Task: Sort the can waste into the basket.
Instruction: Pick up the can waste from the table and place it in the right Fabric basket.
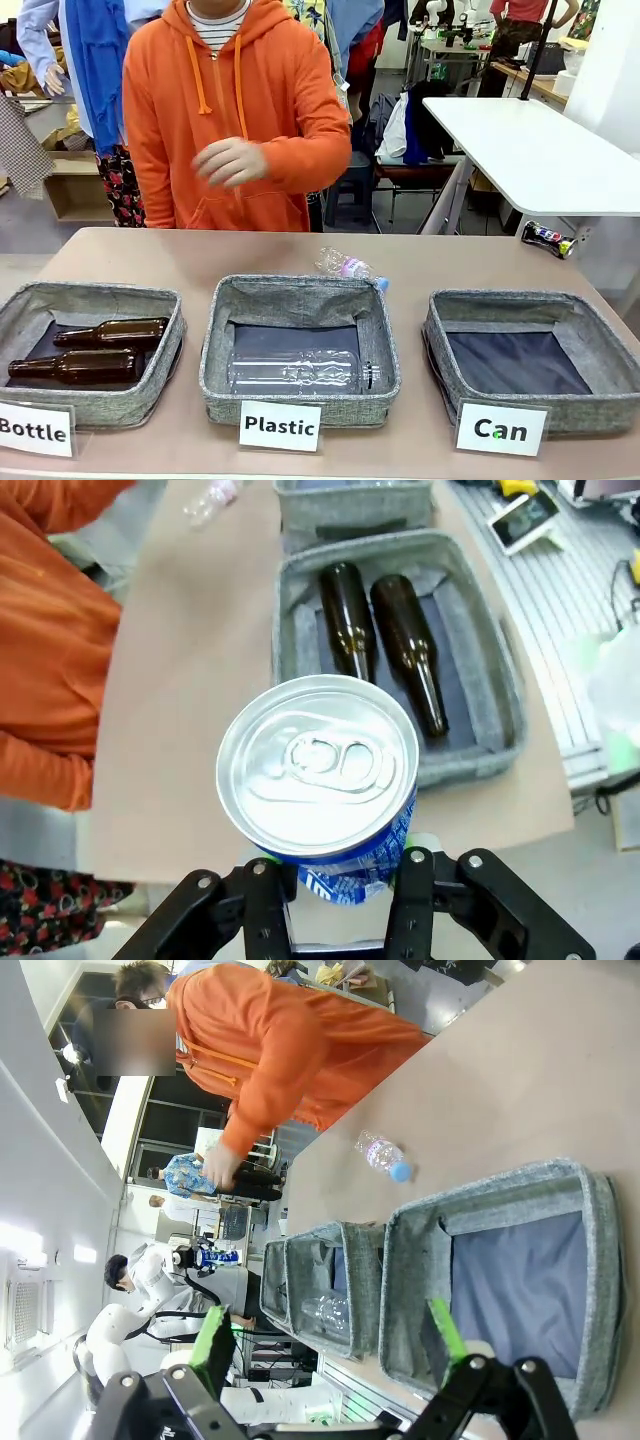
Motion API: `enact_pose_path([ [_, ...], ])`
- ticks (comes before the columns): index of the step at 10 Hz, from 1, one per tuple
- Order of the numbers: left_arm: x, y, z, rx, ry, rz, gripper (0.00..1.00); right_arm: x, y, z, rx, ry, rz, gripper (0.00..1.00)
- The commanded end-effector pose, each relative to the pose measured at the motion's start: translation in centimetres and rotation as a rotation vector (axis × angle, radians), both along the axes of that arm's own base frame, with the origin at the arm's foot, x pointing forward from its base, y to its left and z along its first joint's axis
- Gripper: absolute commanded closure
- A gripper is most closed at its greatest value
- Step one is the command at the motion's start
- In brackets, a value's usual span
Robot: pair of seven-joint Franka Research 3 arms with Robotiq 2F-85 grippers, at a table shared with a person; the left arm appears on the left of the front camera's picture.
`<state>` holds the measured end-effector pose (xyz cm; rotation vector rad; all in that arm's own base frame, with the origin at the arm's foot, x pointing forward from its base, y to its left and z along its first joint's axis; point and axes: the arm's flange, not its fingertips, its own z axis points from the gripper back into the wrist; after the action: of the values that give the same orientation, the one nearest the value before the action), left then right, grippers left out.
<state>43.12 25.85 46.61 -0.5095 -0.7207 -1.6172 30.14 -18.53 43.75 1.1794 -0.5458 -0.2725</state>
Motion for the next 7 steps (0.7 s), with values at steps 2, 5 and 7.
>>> enact_pose_path([
  [2,-1.8,-7.3,0.8,0.029,0.039,0.02,0.59,-2.9,-1.3,4.4,-0.18,0.067,0.008,0.0],
  [5,0.0,-23.1,2.0,-0.105,0.136,-0.119,0.59,-8.5,-2.3,10.6,-0.139,0.091,-0.012,0.0],
  [7,1.1,-37.3,3.3,-0.099,0.164,-0.135,0.59,-11.4,-2.8,12.3,-0.156,0.071,0.009,0.0],
])
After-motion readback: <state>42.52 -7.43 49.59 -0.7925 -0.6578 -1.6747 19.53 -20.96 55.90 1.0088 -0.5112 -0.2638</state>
